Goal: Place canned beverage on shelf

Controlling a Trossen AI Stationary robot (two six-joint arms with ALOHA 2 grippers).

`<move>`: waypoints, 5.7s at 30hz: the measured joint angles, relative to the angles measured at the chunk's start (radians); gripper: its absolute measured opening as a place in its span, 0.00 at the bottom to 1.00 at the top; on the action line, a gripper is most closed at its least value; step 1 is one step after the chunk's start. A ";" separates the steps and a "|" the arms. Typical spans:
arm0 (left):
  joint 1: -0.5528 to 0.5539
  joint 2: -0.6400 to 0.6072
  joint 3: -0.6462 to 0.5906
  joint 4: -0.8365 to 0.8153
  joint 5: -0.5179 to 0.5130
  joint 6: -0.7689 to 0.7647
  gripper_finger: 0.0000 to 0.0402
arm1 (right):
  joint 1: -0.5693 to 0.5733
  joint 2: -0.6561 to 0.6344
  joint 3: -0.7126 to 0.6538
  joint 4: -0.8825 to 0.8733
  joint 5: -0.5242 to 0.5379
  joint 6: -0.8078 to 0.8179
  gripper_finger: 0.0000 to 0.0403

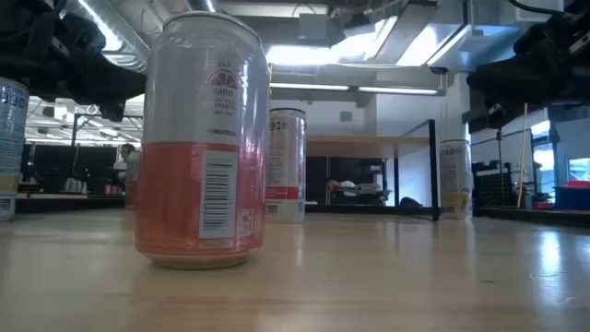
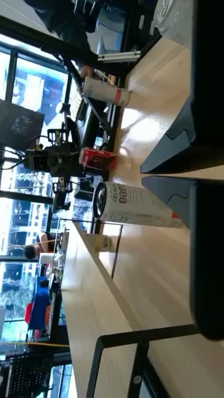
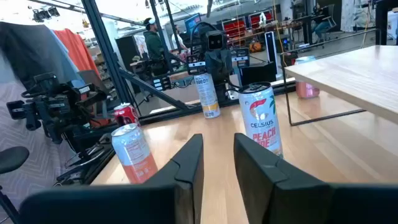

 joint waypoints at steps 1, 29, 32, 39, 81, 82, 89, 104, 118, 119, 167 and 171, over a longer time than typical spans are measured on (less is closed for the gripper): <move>0.000 0.000 0.000 0.000 0.000 0.000 0.01 | 0.000 0.000 0.000 0.000 0.000 0.000 0.19; 0.000 0.000 0.000 0.000 0.000 0.000 0.01 | 0.000 0.000 0.000 0.000 0.000 0.000 0.19; 0.000 0.000 0.000 0.000 0.000 0.000 0.01 | 0.000 0.000 0.000 0.000 0.000 0.000 0.19; 0.000 0.000 0.000 0.000 0.000 0.000 0.01 | 0.000 0.000 0.000 0.010 0.111 0.056 0.19; 0.000 0.000 0.001 0.264 -0.188 -0.401 0.01 | 0.000 0.626 0.832 -0.581 0.872 0.310 0.19; 0.000 0.000 0.001 0.264 -0.192 -0.401 0.01 | 0.000 0.669 0.882 -0.643 0.900 0.310 0.19; 0.000 0.000 0.001 0.263 -0.199 -0.401 0.01 | -0.089 0.914 1.162 -1.015 0.979 0.308 0.19; 0.000 0.000 0.001 0.263 -0.200 -0.401 0.01 | -0.577 1.182 1.347 -1.239 0.475 0.149 0.40; 0.000 0.000 0.001 0.262 -0.200 -0.400 0.01 | -0.740 1.243 1.347 -1.254 0.376 0.105 0.83; 0.000 0.000 0.001 0.262 -0.200 -0.400 0.01 | -0.740 1.246 1.347 -1.253 0.384 0.104 0.83; 0.000 0.000 0.000 0.278 -0.253 -0.405 0.01 | -0.722 1.483 1.257 -1.302 0.391 -0.015 0.54; 0.000 0.000 0.000 0.270 -0.253 -0.427 0.08 | -0.659 1.405 1.258 -1.381 0.383 0.001 0.54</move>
